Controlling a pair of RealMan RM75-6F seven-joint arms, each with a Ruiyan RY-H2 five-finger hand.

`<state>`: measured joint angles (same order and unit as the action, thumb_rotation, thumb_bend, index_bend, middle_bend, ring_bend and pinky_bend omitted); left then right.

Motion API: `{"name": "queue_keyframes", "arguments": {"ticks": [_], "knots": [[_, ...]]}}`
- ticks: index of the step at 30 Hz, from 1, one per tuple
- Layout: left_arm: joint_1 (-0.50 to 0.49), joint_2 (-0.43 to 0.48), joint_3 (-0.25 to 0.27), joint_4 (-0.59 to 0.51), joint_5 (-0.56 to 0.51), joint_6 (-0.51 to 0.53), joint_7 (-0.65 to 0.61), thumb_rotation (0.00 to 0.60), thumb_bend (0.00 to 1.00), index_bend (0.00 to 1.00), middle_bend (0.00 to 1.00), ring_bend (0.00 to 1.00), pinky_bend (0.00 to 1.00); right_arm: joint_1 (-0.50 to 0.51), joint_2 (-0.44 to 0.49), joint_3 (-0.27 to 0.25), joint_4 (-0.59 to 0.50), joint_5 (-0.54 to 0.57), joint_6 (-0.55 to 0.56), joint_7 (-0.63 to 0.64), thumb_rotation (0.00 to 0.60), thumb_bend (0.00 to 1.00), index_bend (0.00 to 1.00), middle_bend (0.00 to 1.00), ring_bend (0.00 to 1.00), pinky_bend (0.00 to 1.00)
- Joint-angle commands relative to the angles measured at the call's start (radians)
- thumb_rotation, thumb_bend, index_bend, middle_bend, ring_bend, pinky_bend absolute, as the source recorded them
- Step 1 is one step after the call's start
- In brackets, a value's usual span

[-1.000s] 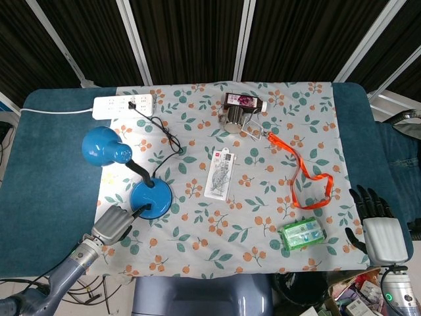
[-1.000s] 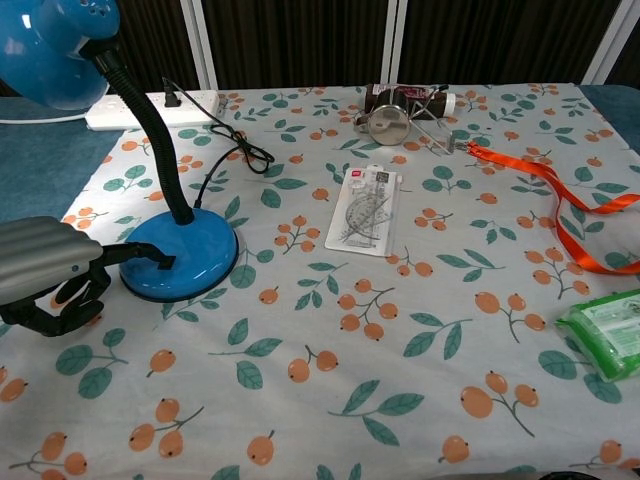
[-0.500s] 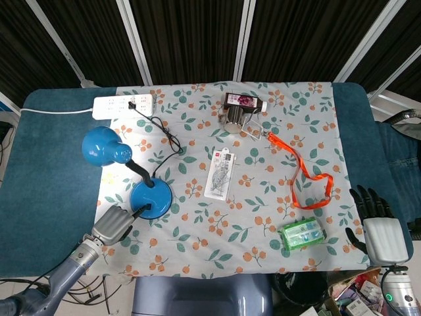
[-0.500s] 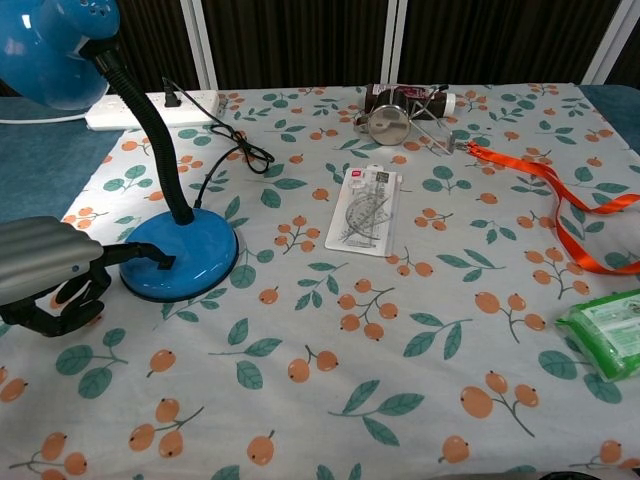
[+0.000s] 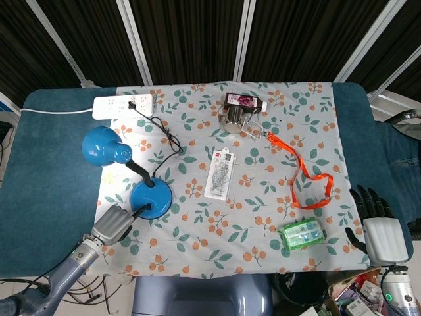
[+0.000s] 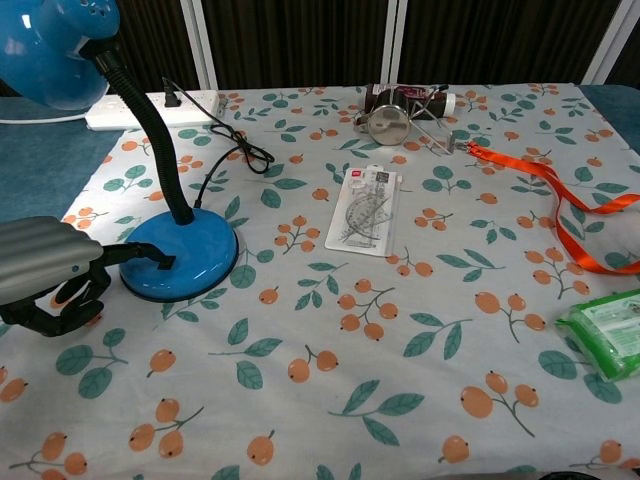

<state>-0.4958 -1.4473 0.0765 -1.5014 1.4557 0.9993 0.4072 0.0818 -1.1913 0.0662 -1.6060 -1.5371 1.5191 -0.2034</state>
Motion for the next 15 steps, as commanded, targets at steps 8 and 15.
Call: {"name": "queue_keyframes", "arguments": {"ticks": [8,15], "knots": [[-0.002,-0.004,0.002,0.006,-0.005,-0.011,0.001,0.600,0.55,0.10,0.71,0.61,0.61,0.000,0.000,0.000,-0.001,0.002,-0.002,0.000,0.600,0.20,0.01,0.02,0.03,0.14],[-0.004,-0.007,-0.001,0.013,-0.013,-0.016,-0.002,0.600,0.55,0.10,0.71,0.61,0.61,0.000,0.000,0.000,-0.001,0.002,-0.002,-0.001,0.600,0.20,0.01,0.02,0.03,0.14]]}}
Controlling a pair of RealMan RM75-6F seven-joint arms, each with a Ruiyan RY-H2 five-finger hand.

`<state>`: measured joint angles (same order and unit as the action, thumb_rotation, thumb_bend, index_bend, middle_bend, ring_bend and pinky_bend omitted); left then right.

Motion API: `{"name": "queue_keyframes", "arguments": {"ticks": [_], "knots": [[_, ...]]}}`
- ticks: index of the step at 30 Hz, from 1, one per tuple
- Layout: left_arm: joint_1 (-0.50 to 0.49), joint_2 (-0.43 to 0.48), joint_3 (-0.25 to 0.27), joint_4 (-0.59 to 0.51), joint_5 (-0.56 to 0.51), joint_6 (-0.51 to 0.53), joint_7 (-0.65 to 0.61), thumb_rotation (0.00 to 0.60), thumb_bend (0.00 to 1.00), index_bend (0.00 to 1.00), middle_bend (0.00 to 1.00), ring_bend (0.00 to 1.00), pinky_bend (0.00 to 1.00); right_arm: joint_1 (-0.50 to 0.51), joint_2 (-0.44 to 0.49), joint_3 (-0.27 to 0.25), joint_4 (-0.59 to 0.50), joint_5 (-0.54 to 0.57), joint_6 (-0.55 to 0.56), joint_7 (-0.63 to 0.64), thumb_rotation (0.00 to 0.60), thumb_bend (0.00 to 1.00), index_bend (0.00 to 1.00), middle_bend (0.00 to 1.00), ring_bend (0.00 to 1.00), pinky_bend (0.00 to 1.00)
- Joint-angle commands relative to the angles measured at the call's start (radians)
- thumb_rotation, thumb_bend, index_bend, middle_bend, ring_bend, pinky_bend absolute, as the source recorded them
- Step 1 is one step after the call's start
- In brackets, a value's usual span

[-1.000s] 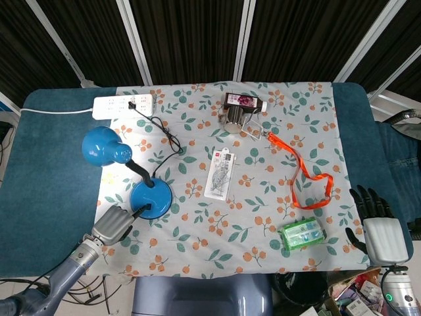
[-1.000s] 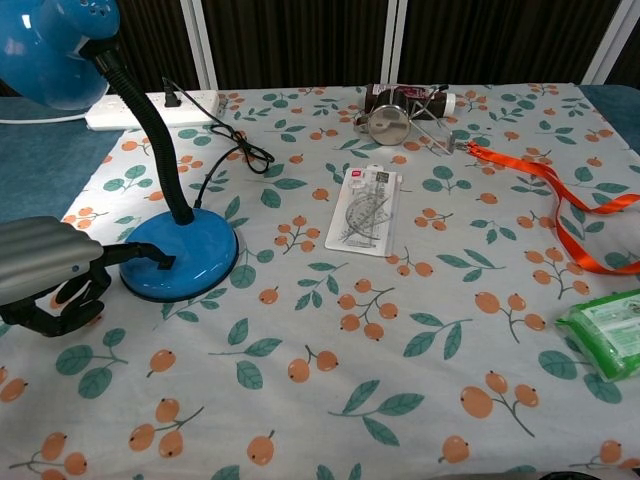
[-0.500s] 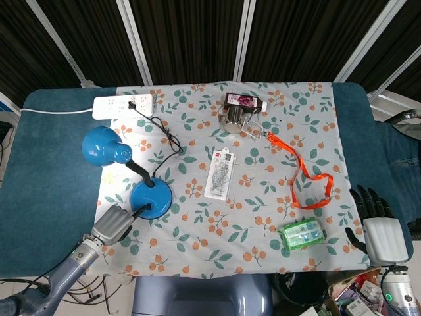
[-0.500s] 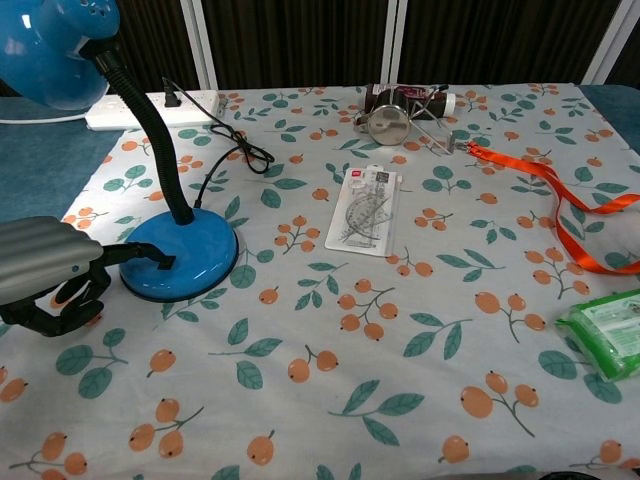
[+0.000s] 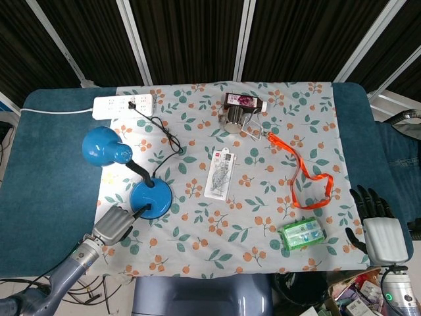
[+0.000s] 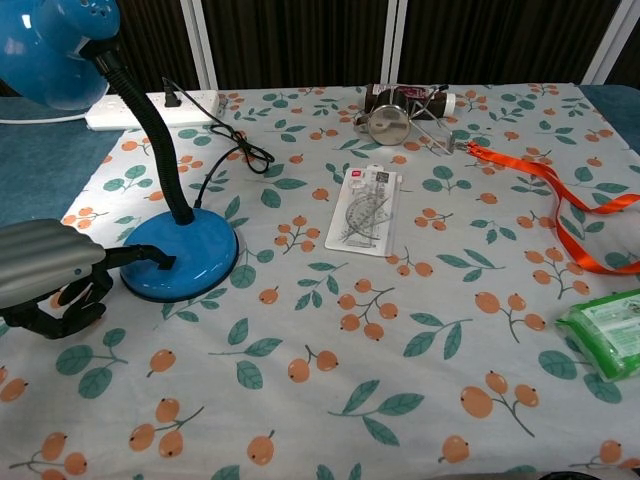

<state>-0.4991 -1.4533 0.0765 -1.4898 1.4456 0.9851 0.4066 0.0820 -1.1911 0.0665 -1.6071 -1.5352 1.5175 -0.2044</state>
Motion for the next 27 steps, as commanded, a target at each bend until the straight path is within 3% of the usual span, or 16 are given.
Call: {"name": "queue_keyframes", "arguments": {"ticks": [1,13,19,22,24,27], "knots": [[-0.001,-0.001,-0.003,0.003,-0.007,-0.005,-0.003,0.600,0.55,0.10,0.71,0.61,0.61,0.000,0.000,0.000,0.000,0.000,0.000,0.000,0.600,0.20,0.01,0.02,0.03,0.14],[-0.006,-0.003,-0.005,0.011,-0.021,-0.021,-0.004,0.600,0.55,0.10,0.71,0.61,0.61,0.000,0.000,0.001,0.000,0.001,0.001,-0.001,0.600,0.20,0.01,0.02,0.03,0.14],[-0.002,0.018,-0.014,-0.021,0.000,0.019,-0.005,0.600,0.55,0.10,0.69,0.61,0.61,-0.001,-0.001,0.001,0.001,0.000,0.003,-0.001,0.600,0.20,0.01,0.02,0.03,0.14],[0.003,0.039,-0.022,-0.052,0.004,0.043,-0.005,0.600,0.54,0.07,0.57,0.53,0.58,-0.001,-0.001,0.001,0.001,-0.001,0.004,-0.001,0.600,0.20,0.01,0.02,0.03,0.14],[0.009,0.053,-0.028,-0.074,0.003,0.061,-0.007,0.600,0.51,0.05,0.43,0.41,0.49,-0.001,-0.001,0.001,0.001,-0.002,0.005,-0.002,0.600,0.20,0.01,0.02,0.03,0.14],[0.023,0.082,-0.033,-0.116,0.001,0.093,-0.008,0.600,0.44,0.04,0.30,0.29,0.36,-0.002,-0.001,0.002,0.001,-0.001,0.006,-0.002,0.600,0.20,0.01,0.02,0.03,0.14]]}}
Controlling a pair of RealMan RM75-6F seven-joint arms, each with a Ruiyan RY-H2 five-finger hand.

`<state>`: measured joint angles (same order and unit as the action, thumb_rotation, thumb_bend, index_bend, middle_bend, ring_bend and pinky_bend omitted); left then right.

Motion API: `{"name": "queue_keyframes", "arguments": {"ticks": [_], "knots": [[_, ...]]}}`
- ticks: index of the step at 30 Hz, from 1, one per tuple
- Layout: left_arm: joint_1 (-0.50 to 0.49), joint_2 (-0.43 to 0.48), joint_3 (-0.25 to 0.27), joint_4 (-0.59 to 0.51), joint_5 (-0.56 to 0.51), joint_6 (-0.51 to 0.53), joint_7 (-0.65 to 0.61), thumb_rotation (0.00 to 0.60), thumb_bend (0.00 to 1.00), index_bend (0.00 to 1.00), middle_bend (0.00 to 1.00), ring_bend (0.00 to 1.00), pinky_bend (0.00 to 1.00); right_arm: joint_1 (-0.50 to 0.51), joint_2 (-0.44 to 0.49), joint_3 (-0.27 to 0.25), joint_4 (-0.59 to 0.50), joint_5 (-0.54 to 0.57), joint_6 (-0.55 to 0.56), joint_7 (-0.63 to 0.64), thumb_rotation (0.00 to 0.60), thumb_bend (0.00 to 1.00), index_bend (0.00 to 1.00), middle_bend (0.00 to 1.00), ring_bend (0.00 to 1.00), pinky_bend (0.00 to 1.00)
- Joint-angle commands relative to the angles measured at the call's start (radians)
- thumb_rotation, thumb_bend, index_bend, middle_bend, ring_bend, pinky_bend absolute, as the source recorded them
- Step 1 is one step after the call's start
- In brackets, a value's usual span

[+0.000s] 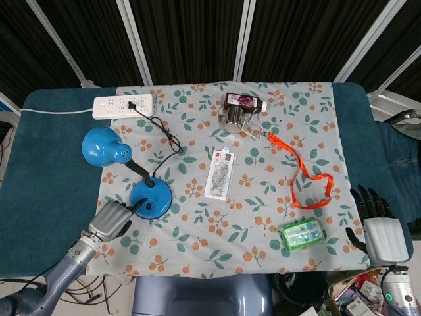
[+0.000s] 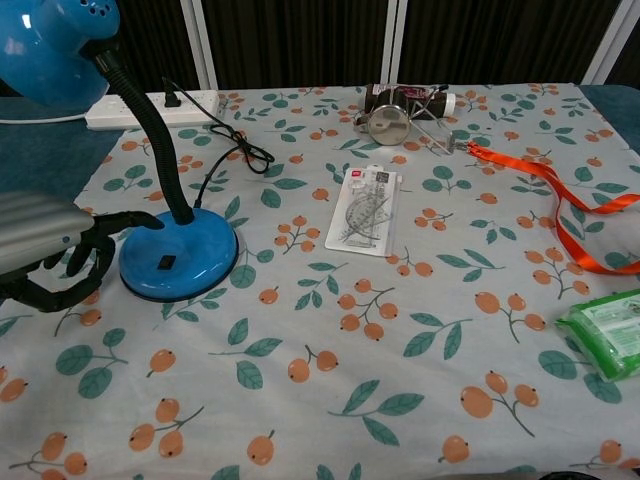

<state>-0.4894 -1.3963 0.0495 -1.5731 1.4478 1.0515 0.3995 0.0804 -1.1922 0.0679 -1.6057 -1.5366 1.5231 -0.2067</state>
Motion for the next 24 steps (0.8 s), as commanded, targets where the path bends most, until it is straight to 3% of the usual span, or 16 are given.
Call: {"name": "queue_keyframes", "arguments": {"ticks": [1,5,11,19,24], "knots": [[0.018,0.036,-0.006,-0.046,0.000,0.036,-0.002,0.600,0.43,0.04,0.29,0.27,0.34,0.000,-0.001,0.000,0.000,0.000,0.000,-0.001,0.600,0.20,0.01,0.02,0.03,0.14],[0.054,0.112,0.005,-0.142,0.035,0.112,-0.022,0.600,0.32,0.04,0.16,0.13,0.19,0.000,-0.001,-0.002,0.000,-0.005,0.001,-0.002,0.600,0.20,0.01,0.02,0.03,0.14],[0.120,0.200,0.039,-0.214,0.114,0.239,-0.072,0.600,0.30,0.04,0.09,0.02,0.07,0.000,-0.002,-0.002,0.000,-0.007,0.004,-0.004,0.600,0.20,0.01,0.02,0.03,0.14],[0.252,0.262,0.069,-0.179,0.153,0.441,-0.206,0.600,0.29,0.04,0.08,0.02,0.06,-0.001,-0.001,-0.003,0.000,-0.009,0.004,-0.004,0.600,0.20,0.01,0.02,0.03,0.14],[0.316,0.263,0.045,-0.112,0.136,0.547,-0.311,0.600,0.30,0.07,0.08,0.02,0.06,-0.001,-0.002,-0.003,-0.001,-0.007,0.003,-0.003,0.600,0.20,0.01,0.02,0.03,0.14]]}}
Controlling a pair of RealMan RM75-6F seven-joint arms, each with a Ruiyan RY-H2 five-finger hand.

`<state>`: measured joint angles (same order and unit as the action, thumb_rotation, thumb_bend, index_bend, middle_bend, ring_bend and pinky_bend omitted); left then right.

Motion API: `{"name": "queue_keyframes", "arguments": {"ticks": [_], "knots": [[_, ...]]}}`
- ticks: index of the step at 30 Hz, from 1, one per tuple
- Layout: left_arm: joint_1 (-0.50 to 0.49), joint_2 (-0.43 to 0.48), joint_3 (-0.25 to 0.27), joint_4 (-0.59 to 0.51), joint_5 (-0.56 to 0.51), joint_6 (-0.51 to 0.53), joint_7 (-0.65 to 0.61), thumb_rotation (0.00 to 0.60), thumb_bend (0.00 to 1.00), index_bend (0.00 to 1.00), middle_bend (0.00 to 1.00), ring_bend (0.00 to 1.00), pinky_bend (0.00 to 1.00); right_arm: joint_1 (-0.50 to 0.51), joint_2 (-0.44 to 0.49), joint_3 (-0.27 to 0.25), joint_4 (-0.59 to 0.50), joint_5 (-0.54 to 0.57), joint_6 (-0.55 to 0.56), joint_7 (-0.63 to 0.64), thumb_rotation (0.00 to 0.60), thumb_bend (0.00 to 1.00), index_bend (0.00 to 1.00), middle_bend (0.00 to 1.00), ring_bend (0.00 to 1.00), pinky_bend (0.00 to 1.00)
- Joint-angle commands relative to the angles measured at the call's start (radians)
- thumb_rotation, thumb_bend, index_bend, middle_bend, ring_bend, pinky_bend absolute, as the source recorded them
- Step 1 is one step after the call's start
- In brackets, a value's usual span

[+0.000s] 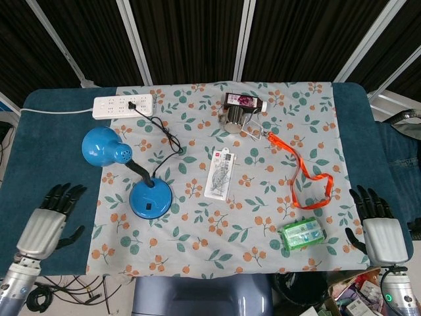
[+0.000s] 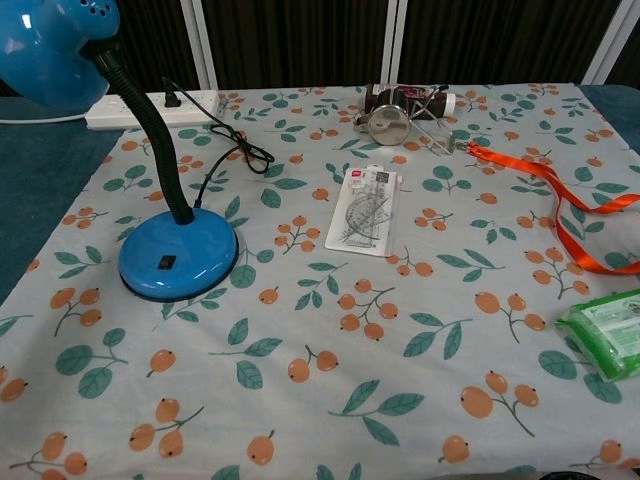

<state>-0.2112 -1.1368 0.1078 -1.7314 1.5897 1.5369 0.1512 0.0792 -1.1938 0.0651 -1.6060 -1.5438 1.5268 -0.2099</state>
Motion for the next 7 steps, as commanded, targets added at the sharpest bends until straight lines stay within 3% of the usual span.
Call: {"name": "queue_keyframes", "arguments": {"ticks": [1,7], "knots": [[0.053,-0.003,-0.022,0.071,-0.011,0.088,-0.095,0.600,0.30,0.07,0.08,0.02,0.06,0.000,-0.001,0.001,-0.001,0.001,0.000,-0.001,0.600,0.20,0.01,0.02,0.03,0.14],[0.090,-0.005,-0.047,0.116,-0.033,0.132,-0.129,0.600,0.30,0.08,0.09,0.02,0.06,0.001,-0.001,0.000,-0.001,0.001,-0.003,-0.004,0.600,0.20,0.01,0.02,0.03,0.14]]}}
